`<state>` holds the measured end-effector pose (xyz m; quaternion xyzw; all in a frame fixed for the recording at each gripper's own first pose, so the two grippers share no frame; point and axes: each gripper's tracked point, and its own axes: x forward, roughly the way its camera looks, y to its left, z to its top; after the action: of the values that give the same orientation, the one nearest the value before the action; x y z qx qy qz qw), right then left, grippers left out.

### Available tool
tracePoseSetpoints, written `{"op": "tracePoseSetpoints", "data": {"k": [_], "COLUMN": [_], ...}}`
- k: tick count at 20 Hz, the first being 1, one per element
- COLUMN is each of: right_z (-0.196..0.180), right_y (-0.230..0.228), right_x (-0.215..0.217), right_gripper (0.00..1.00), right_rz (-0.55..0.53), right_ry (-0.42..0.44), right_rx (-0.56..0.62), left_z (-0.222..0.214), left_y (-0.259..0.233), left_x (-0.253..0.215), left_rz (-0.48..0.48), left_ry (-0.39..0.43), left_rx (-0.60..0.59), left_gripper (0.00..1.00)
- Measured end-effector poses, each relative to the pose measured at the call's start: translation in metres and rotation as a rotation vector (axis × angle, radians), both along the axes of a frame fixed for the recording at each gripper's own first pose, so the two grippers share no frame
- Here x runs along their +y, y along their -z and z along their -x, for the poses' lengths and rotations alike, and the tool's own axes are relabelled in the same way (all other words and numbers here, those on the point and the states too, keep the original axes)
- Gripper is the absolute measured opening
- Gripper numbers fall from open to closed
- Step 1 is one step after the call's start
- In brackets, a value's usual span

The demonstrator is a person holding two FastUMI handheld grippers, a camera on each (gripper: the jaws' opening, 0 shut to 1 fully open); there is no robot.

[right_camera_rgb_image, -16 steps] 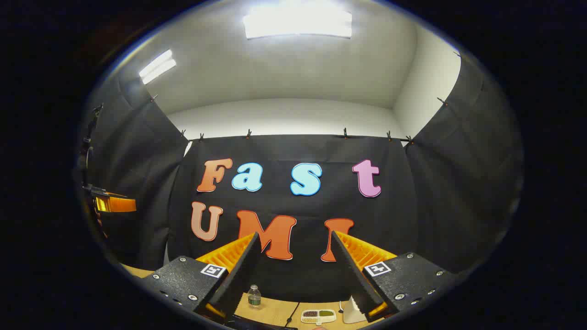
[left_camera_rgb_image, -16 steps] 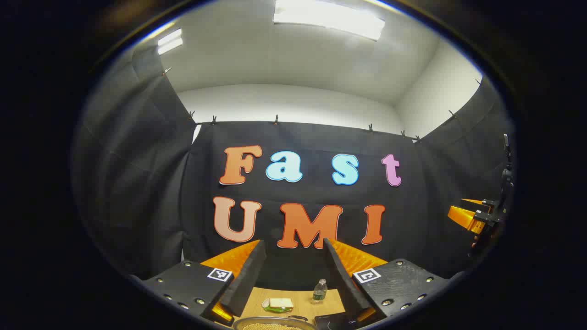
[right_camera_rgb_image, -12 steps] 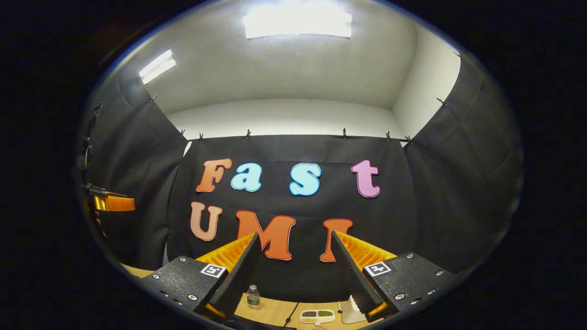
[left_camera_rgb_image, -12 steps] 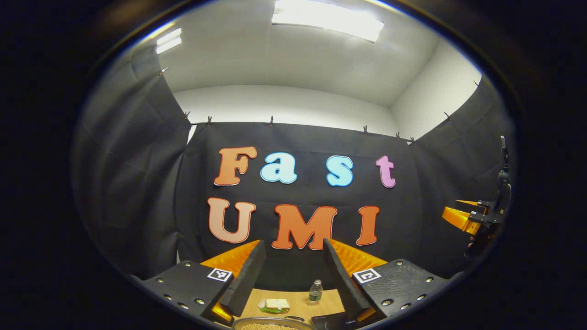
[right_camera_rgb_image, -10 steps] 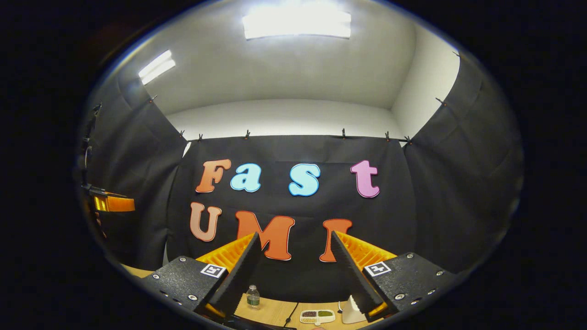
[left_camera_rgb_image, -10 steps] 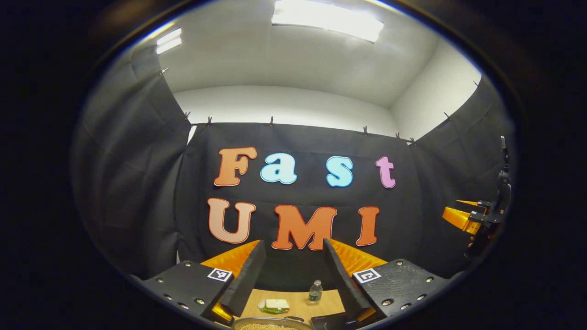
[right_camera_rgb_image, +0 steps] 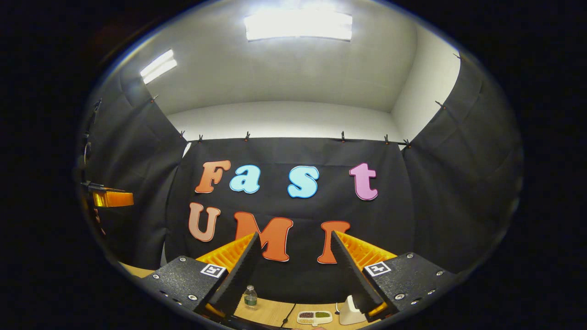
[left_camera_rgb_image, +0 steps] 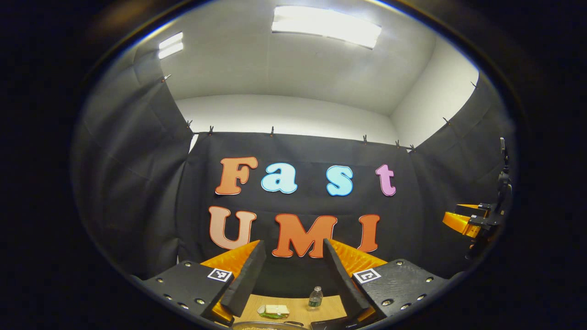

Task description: First push the handle of the pot to place it horizontally, then grasp the pot with both hands and set it on the induction cooktop.

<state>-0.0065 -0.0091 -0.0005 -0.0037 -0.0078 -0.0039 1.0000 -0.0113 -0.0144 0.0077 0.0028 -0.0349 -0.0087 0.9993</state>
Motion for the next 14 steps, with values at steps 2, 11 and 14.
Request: {"op": "tracePoseSetpoints", "data": {"k": [2, 11, 14], "right_z": [0.002, 0.004, 0.004], "right_y": [0.005, 0.042, 0.053], "right_x": [0.001, 0.002, 0.003], "right_gripper": [0.94, 0.94, 0.94], "right_rz": [-0.001, -0.008, -0.014], "right_ry": [-0.001, -0.011, -0.012], "right_rx": [0.009, 0.052, 0.061], "left_z": [0.001, 0.005, 0.014], "left_y": [0.007, 0.084, 0.121], "left_x": [-0.003, 0.006, 0.021], "left_rz": [-0.011, -0.029, -0.027], "left_ry": [0.006, 0.014, -0.013], "left_rx": [0.014, 0.217, 0.316], "left_gripper": [0.80, 0.70, 0.48]}}
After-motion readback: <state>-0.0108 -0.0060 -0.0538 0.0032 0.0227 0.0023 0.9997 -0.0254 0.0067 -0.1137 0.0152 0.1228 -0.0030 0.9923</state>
